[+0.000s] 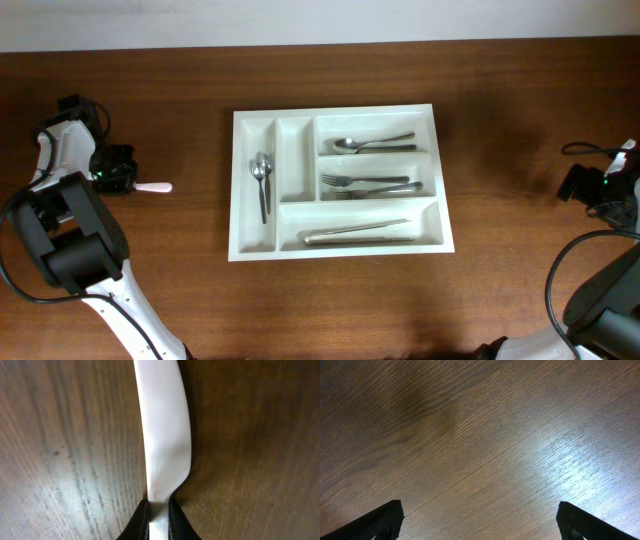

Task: Pack container
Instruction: 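Grasp the white plastic knife with the left gripper and lift, then lower the knife into the tray's second-left compartment and release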

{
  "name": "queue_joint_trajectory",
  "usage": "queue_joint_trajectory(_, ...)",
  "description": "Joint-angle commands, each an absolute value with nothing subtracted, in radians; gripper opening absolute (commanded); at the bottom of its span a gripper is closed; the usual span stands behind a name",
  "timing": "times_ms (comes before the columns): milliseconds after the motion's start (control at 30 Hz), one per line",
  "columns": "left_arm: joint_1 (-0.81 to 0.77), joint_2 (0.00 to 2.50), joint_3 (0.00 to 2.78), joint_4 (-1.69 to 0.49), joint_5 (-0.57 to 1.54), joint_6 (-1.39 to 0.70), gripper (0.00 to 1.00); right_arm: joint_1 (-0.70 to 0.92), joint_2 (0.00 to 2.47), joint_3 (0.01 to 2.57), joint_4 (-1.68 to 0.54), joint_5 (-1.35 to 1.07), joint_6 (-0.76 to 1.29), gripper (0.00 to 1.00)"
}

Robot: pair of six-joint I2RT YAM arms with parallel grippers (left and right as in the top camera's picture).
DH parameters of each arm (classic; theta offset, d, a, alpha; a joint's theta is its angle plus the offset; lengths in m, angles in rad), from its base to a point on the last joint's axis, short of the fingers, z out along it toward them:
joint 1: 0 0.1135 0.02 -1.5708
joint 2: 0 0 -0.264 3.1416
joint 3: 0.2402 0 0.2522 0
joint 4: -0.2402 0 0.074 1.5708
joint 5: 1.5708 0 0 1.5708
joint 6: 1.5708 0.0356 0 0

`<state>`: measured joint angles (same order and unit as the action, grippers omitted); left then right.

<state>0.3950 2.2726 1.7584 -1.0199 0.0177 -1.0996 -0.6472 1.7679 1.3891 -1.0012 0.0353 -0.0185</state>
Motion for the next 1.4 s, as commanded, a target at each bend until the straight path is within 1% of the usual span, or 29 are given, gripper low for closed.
queue_joint_trajectory(0,0.403,2.285,1.803,-1.015,0.0,-0.993,0.03,-0.648,1.753,1.391,-1.001,0.03,-0.01,0.99)
queue_joint_trajectory(267,0.373,2.279,1.986,-1.026,0.014,-0.719,0.02,-0.648,1.753,1.391,-1.001,0.03,-0.01,0.99)
queue_joint_trajectory(433,0.296,2.264,2.115,-1.041,0.153,-0.533,0.02,-0.648,1.753,1.391,-1.001,0.03,-0.01,0.99)
queue_joint_trajectory(567,0.179,2.251,2.185,-1.082,0.192,-0.435,0.02,-0.648,1.753,1.391,-1.001,0.03,-0.01,0.99)
queue_joint_trajectory(733,-0.012,2.247,2.198,-1.127,0.194,-0.281,0.02,-0.648,1.753,1.391,-1.001,0.03,-0.01,0.99)
queue_joint_trajectory(800,-0.081,2.247,2.198,-1.143,0.165,-0.258,0.02,-0.648,1.753,1.391,-1.001,0.03,-0.01,0.99)
queue_joint_trajectory(933,-0.207,2.248,2.198,-1.162,0.035,-0.26,0.03,-0.648,1.753,1.391,-1.001,0.03,-0.01,0.99)
queue_joint_trajectory(1067,-0.29,2.249,2.198,-1.194,0.022,-0.26,0.06,-0.648,1.753,1.391,-1.001,0.03,-0.01,0.99)
queue_joint_trajectory(1200,-0.333,2.249,2.198,-1.214,-0.009,-0.26,0.07,-0.648,1.753,1.391,-1.001,0.03,-0.01,0.99)
queue_joint_trajectory(1367,-0.331,2.249,2.197,-1.233,-0.016,-0.26,0.07,-0.648,1.753,1.391,-1.001,0.03,-0.01,0.99)
